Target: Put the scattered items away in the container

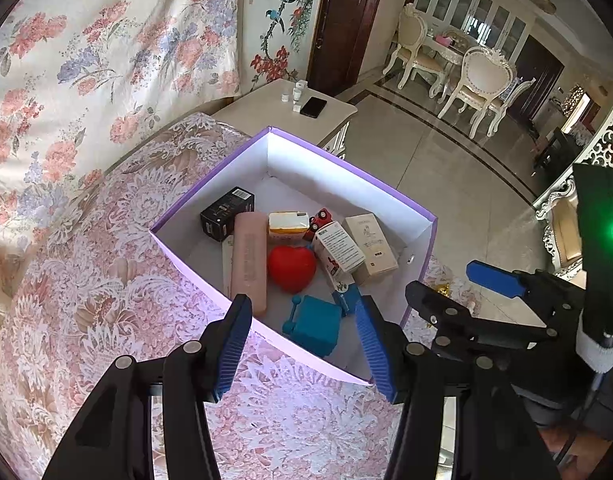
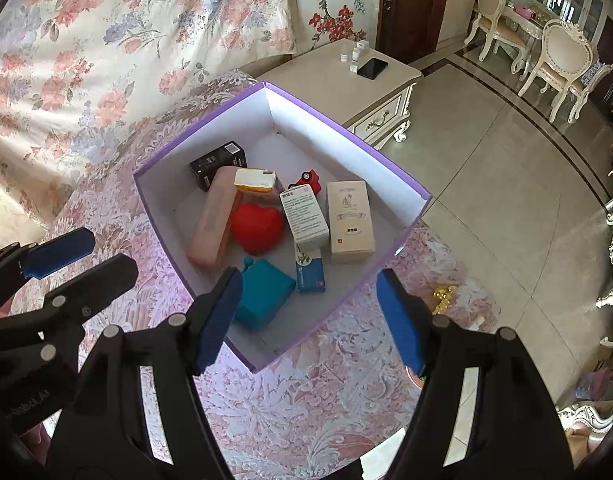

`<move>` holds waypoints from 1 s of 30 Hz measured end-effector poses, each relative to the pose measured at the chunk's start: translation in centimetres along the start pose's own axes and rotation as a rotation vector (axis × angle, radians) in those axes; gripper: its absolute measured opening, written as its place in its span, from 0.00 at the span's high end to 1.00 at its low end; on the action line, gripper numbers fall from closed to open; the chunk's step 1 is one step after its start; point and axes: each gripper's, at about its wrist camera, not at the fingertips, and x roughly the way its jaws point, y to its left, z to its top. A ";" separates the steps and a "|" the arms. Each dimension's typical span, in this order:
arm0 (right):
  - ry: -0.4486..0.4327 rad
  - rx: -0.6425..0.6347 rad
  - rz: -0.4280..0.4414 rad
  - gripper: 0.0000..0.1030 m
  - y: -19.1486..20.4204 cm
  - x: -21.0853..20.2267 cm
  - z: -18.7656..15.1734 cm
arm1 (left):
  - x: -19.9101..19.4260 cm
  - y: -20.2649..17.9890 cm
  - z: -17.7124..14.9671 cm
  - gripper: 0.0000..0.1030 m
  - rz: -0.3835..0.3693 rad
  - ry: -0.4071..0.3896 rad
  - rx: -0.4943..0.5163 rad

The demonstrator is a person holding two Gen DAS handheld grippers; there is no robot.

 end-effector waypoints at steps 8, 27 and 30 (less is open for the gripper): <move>-0.001 -0.008 0.002 0.30 0.1 0.2 0.2 | 0.2 0.0 0.1 0.47 0.005 0.001 -0.008; 0.008 0.003 -0.001 0.30 0.4 0.0 0.1 | 0.5 -0.1 0.4 0.47 0.007 0.007 -0.018; 0.008 0.003 -0.001 0.30 0.3 0.0 0.1 | 0.5 0.1 0.2 0.47 0.003 0.008 -0.014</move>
